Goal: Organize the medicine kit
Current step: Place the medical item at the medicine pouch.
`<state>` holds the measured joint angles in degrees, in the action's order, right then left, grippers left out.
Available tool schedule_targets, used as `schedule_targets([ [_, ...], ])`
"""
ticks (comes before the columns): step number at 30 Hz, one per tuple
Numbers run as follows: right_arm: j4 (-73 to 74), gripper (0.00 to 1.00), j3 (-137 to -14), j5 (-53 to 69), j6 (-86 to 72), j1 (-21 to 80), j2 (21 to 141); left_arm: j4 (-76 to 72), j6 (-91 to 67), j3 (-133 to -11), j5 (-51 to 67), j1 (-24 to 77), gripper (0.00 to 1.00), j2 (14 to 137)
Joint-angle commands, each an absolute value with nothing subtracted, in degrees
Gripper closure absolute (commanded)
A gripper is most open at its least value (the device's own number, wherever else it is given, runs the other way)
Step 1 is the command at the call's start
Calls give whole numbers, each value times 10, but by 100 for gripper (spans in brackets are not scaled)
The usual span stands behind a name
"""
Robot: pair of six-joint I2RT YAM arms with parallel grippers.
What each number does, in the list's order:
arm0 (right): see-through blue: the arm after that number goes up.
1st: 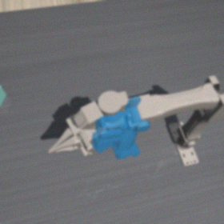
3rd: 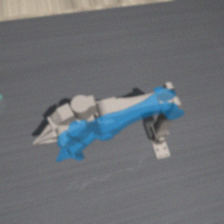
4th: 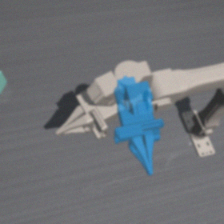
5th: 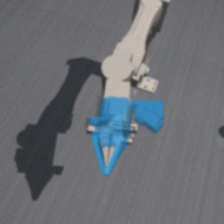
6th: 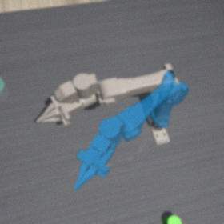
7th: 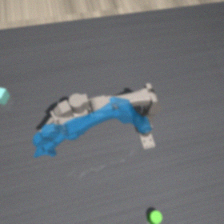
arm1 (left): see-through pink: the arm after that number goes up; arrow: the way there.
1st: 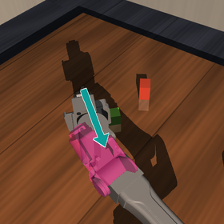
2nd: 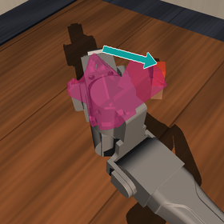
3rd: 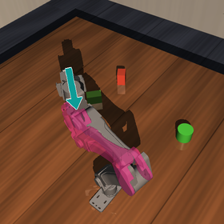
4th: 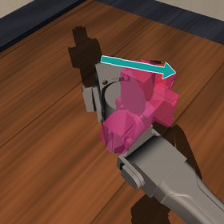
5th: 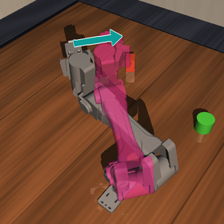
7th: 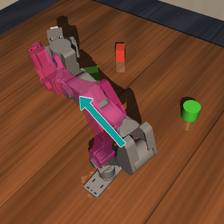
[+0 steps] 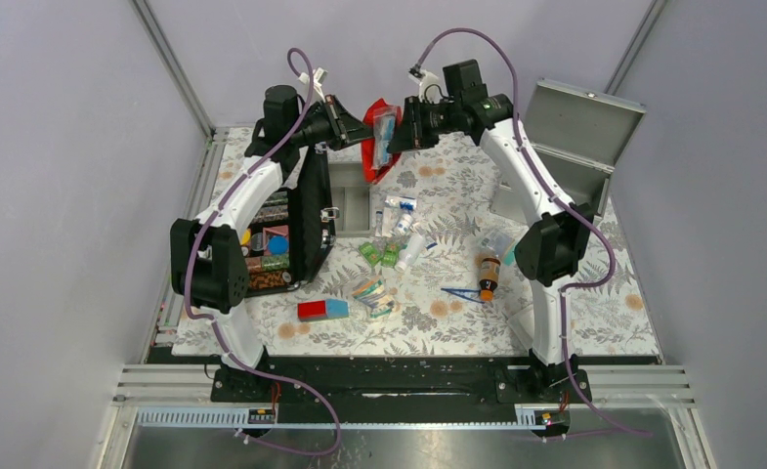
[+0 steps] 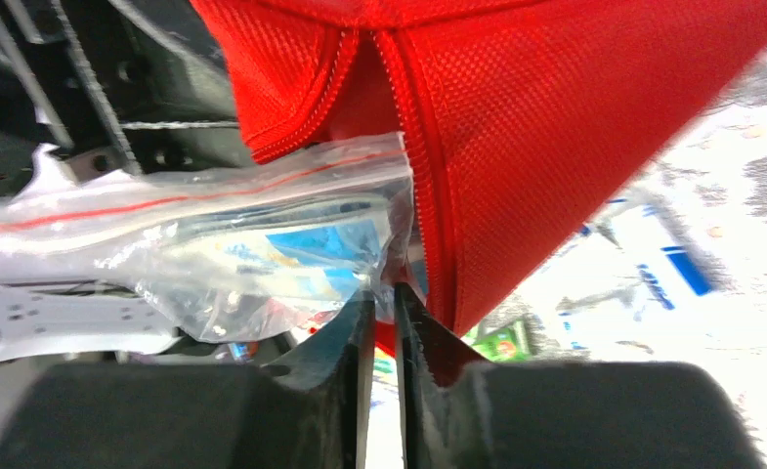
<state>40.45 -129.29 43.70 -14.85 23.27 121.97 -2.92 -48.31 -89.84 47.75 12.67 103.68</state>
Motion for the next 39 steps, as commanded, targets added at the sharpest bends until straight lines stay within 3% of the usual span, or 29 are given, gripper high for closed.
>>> schedule_targets([
  [1,449,71,-1326,340,-102,234,1206,-74,-492,-904,500,123,100,1032],
  [5,454,55,-1327,344,-93,233,1198,-75,-492,-904,500,122,100,1034],
  [11,471,50,-1330,317,-88,233,1170,-71,-490,-901,495,120,100,1034],
  [17,468,41,-1331,364,-103,233,1121,-67,-486,-896,490,119,100,1034],
  [22,445,39,-1339,385,-158,234,1116,-73,-492,-896,483,120,100,1038],
  [28,425,25,-1340,409,-183,245,1138,-74,-495,-896,471,122,100,1038],
  [34,413,28,-1349,411,-187,259,1160,-65,-491,-893,459,123,100,1031],
  [35,414,26,-1355,408,-185,263,1162,-64,-490,-893,459,123,100,1030],
  [37,423,11,-1374,395,-173,275,1169,-61,-488,-893,457,123,100,1030],
  [39,457,7,-1404,367,-147,290,1178,-55,-484,-893,453,122,100,1028],
])
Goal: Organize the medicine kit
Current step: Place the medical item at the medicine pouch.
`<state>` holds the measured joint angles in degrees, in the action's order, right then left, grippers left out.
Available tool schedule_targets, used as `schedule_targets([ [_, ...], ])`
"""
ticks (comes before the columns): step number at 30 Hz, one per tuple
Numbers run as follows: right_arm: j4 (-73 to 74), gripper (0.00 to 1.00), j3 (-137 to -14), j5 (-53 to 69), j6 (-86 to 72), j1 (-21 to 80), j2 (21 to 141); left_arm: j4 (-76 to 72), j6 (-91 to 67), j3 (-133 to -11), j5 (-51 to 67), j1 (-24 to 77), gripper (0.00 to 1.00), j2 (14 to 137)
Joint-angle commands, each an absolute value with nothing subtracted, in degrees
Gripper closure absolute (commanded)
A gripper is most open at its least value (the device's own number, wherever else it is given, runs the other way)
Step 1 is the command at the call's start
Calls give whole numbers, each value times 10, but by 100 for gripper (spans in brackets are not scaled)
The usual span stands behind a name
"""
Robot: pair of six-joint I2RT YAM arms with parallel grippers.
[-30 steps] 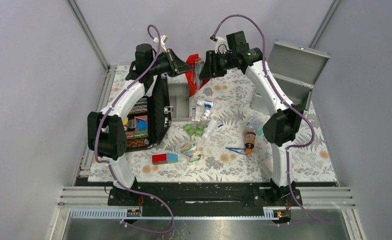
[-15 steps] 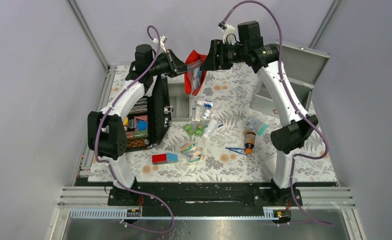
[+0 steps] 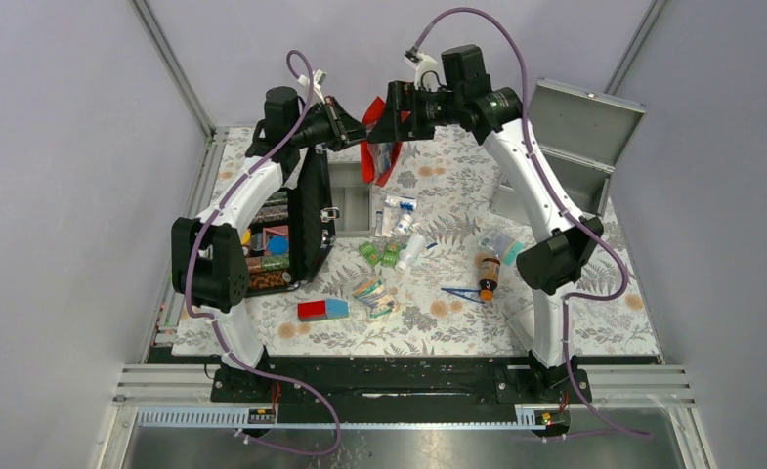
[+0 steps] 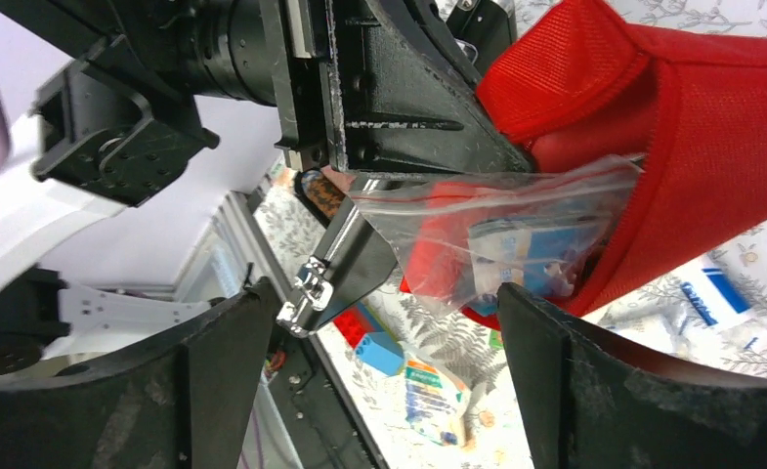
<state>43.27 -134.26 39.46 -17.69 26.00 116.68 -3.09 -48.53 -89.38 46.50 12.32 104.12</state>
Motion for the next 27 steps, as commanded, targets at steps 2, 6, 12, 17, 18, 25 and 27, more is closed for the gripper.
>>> schedule_targets([
  [2,474,14,-1411,305,-139,303,1178,-49,-480,-893,447,123,100,1026],
  [6,491,34,-1406,219,-146,313,1177,-43,-479,-892,438,123,100,1026],
  [12,489,35,-1389,214,-154,319,1180,-28,-476,-896,401,128,100,1018],
  [17,476,30,-1383,207,-162,322,1188,-23,-469,-893,390,134,100,1008],
  [18,472,30,-1384,210,-163,323,1191,-22,-468,-892,387,134,100,1006],
  [25,462,34,-1389,201,-169,326,1209,-8,-450,-894,375,141,100,1000],
  [27,464,38,-1389,191,-169,326,1217,-8,-444,-891,376,144,100,999],
])
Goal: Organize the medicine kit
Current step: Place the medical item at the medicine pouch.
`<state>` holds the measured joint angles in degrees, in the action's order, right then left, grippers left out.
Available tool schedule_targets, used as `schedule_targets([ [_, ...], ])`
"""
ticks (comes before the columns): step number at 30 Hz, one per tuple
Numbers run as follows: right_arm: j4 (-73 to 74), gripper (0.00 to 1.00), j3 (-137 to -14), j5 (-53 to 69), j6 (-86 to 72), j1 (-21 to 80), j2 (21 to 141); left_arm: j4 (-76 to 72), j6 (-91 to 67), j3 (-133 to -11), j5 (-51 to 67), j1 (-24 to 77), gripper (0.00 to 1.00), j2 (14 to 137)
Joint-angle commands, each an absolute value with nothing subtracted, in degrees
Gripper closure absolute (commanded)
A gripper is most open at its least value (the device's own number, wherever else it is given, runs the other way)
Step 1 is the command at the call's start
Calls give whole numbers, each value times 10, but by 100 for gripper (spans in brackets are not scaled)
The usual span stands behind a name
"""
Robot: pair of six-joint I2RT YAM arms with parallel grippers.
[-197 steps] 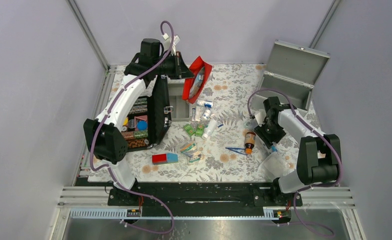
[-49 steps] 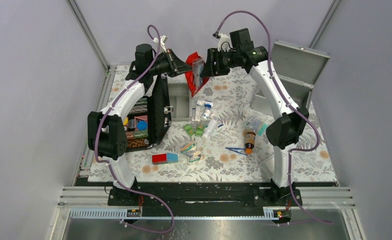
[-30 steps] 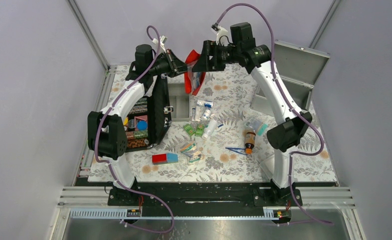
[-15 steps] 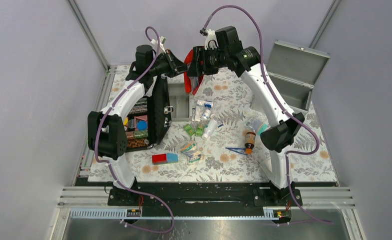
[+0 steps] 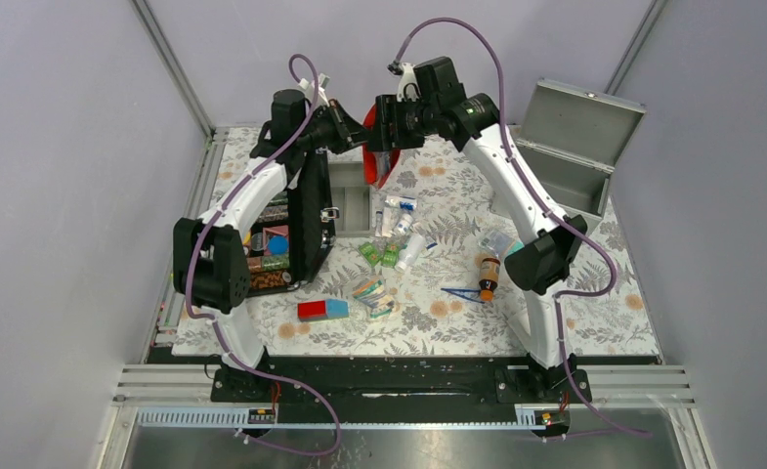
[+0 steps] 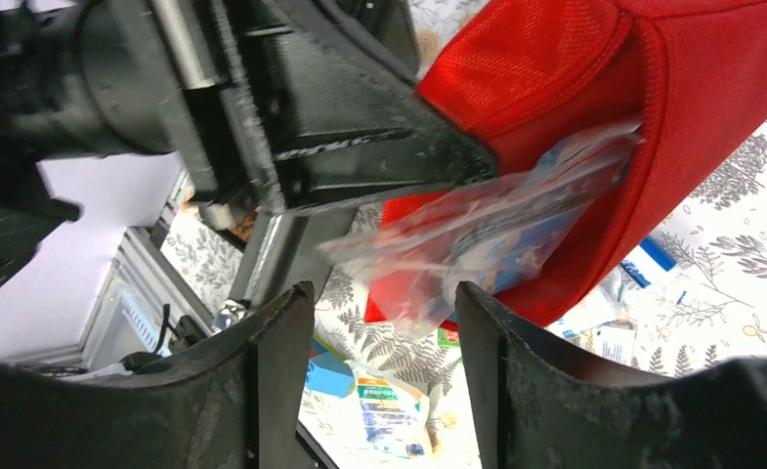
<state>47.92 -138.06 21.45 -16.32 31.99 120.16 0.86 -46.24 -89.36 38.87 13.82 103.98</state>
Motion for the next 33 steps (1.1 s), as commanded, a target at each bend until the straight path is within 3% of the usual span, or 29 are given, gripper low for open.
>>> schedule_targets([
  [1,466,41,-1388,179,-169,326,1220,-7,-440,-890,376,145,100,998],
  [7,482,74,-1402,139,-170,323,1222,24,-401,-893,364,155,100,990],
  [12,490,88,-1409,132,-160,320,1222,24,-391,-890,368,158,100,989],
  [16,496,93,-1393,105,-154,313,1223,13,-383,-892,395,158,100,989],
  [23,492,95,-1408,90,-132,310,1251,-36,-396,-880,442,158,100,984],
  [33,505,70,-1397,48,-112,311,1269,-57,-400,-877,464,158,100,989],
])
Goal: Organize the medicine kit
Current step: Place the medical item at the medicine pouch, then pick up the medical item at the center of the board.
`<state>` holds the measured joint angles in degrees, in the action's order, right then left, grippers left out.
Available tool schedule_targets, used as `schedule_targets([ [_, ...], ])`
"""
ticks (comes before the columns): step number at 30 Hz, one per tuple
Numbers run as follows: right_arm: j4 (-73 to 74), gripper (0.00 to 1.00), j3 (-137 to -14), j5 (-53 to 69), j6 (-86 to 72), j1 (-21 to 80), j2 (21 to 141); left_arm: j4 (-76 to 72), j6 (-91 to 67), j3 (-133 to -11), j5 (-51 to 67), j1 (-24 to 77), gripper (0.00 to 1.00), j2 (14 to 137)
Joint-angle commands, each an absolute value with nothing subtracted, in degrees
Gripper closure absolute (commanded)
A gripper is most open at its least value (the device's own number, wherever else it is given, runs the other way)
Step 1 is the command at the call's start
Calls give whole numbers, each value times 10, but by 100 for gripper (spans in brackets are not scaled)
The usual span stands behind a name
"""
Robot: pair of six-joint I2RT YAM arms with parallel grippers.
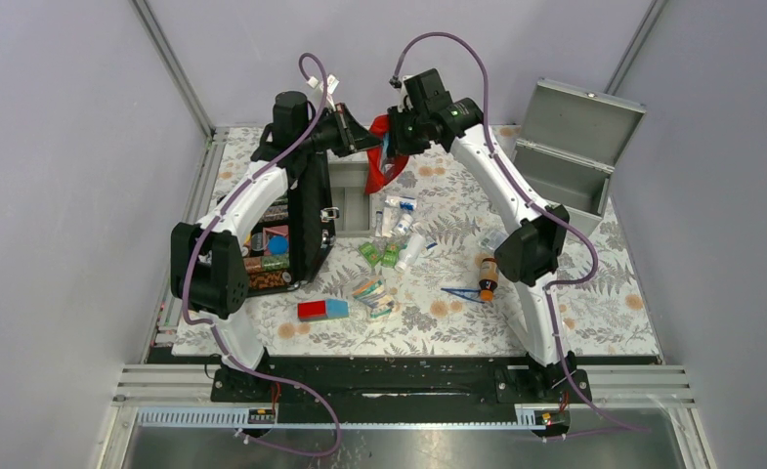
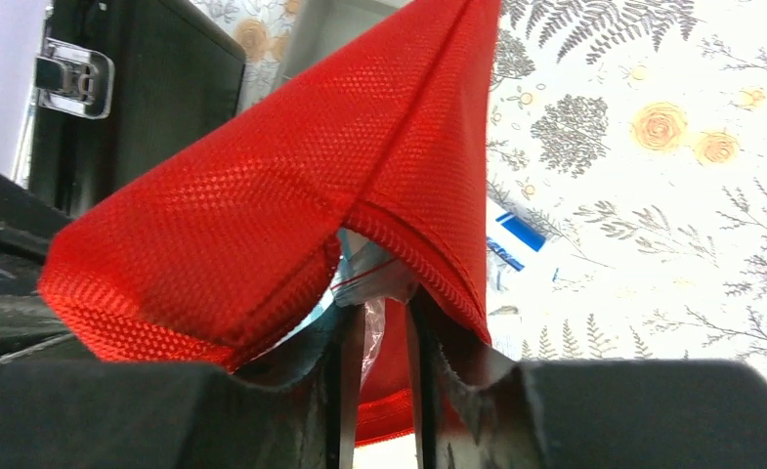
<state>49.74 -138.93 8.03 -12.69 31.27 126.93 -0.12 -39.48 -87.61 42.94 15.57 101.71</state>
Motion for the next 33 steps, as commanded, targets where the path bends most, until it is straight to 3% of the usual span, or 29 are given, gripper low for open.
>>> schedule_targets([
  [1,507,66,-1399,50,-113,311,1266,-56,-400,-877,463,158,100,989],
  [8,508,36,-1442,118,-115,310,1215,-12,-387,-877,424,157,100,994],
  [10,508,31,-1435,131,-109,310,1185,-2,-380,-878,414,156,100,995],
  [20,518,21,-1281,168,-13,276,1053,47,-348,-902,373,150,100,1009],
  [27,532,18,-1063,229,169,223,952,48,-341,-900,390,150,100,979],
  [33,622,23,-867,311,450,223,870,53,-331,-903,393,150,100,958],
])
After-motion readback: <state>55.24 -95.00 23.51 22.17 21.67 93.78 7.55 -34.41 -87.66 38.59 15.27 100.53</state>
